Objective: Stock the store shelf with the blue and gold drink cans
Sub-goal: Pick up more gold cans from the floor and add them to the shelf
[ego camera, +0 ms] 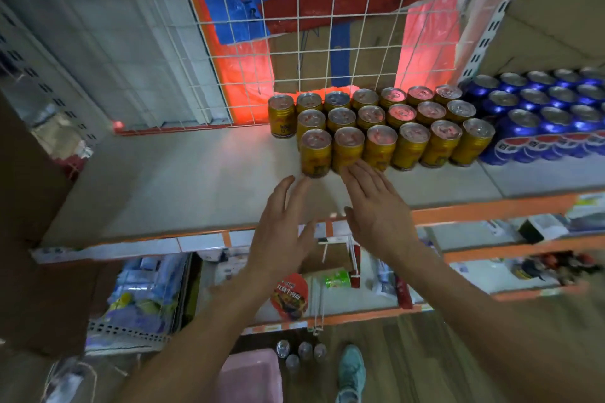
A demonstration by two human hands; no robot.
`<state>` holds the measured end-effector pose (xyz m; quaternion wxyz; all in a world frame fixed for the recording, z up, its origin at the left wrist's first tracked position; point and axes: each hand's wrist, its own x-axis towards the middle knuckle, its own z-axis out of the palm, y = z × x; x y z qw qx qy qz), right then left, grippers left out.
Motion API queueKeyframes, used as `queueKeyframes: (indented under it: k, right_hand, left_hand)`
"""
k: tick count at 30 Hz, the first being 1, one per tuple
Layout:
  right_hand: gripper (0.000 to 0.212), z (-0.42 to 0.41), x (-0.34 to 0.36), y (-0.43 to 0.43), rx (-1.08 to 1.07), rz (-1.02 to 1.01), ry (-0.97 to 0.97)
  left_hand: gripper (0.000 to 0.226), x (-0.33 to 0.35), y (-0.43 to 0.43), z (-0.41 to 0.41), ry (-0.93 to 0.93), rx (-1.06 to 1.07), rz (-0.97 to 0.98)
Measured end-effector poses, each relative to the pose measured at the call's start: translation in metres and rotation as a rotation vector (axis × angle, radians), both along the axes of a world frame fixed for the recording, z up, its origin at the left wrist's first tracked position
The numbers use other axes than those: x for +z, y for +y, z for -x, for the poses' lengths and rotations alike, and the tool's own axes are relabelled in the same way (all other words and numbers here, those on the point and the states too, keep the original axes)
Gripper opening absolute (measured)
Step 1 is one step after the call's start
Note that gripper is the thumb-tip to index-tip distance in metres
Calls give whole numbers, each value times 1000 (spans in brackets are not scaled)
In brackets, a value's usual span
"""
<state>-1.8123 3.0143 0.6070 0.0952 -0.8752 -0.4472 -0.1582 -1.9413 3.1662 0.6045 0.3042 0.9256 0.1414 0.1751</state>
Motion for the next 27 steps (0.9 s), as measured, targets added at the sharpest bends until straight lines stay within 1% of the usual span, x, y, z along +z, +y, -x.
queueKeyframes:
  k: [3,5,7,10,13,15,18,20,24,27]
  right_hand:
    - [71,53,-11,-14,-66,-9,41]
    - [68,93,-26,-23,-107,-14,82]
    - [64,132,-43,-35,-110,-2,128]
    - [69,181,-66,-54,-113,63,243]
    - [68,213,-96,-68,-120,137,337]
    - [66,230,-122,-74,-132,146,380]
    - [66,250,-169,-82,-137,126,434]
    - [65,259,-210,-88,-146,128,481]
    - [67,268,-310,-104,-161,169,602]
    - [70,265,-392,-114,-173,185,636]
  left_hand:
    - [58,-22,-4,44,-45,-70,-57]
    - [56,-42,-9,75,-41,-104,-83]
    - [58,-63,-16,109,7,-138,-56]
    - [59,-93,-27,156,109,-179,-11]
    - [59,-123,-36,192,195,-201,29]
    - [56,-148,-43,210,230,-202,63]
    - [58,-198,-53,232,301,-201,104]
    - [64,-238,-64,241,347,-195,94]
    - [63,-329,-86,249,433,-154,105]
    - [67,-409,-101,240,483,-150,112]
